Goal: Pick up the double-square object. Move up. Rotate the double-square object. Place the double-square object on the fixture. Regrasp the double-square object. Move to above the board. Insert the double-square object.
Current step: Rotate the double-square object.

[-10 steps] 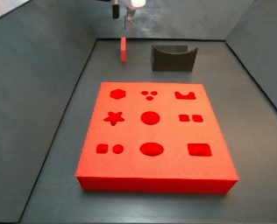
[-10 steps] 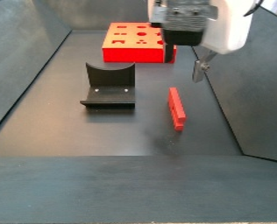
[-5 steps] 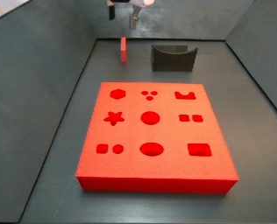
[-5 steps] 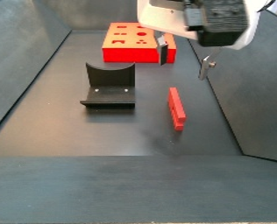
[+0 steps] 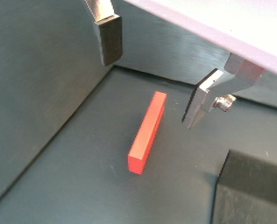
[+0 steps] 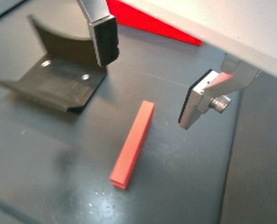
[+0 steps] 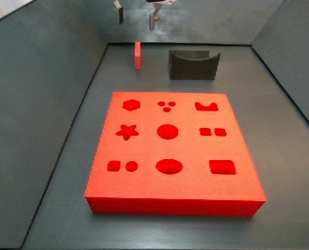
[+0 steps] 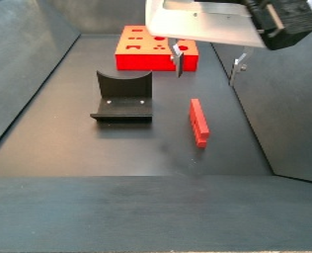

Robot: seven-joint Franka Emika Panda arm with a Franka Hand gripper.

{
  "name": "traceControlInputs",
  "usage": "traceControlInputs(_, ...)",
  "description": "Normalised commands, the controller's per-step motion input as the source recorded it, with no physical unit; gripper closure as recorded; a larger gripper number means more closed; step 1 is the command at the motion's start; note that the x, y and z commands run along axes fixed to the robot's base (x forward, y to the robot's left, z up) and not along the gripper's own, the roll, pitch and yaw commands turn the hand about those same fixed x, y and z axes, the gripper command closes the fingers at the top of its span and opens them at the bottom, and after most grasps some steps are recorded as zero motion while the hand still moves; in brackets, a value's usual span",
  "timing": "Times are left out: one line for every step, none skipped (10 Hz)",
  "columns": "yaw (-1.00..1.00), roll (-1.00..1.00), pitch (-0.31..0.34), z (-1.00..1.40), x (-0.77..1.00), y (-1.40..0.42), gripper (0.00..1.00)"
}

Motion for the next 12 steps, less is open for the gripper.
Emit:
traceControlInputs(1.0,0.01,-0.054,-0.03,0.04,0.0,0.0)
traceControlInputs(1.0,0.01,-0.066,-0.03,0.04,0.0,0.0)
traceControlInputs(0.83,0.01,-0.076,-0.03,0.04,0.0,0.0)
traceControlInputs(0.59,0.01,-0.075,-0.03,0.04,0.0,0.0)
traceControlInputs(0.39,0.01,-0.074,-0.03,0.04,0.0,0.0)
traceControlInputs(0.25,0.01,-0.072,-0.03,0.03,0.0,0.0)
traceControlInputs(0.0,0.0,0.0,-1.0,0.0,0.0,0.0)
traceControlInputs(-0.03,0.0,-0.011,-1.0,0.01,0.0,0.0)
traceControlInputs(-0.03,0.0,-0.021,-1.0,0.01,0.0,0.0)
traceControlInputs(-0.02,0.0,-0.027,-1.0,0.01,0.0,0.0)
traceControlInputs(-0.02,0.0,-0.032,-1.0,0.02,0.0,0.0)
traceControlInputs(-0.01,-0.01,-0.029,-1.0,0.03,0.0,0.0)
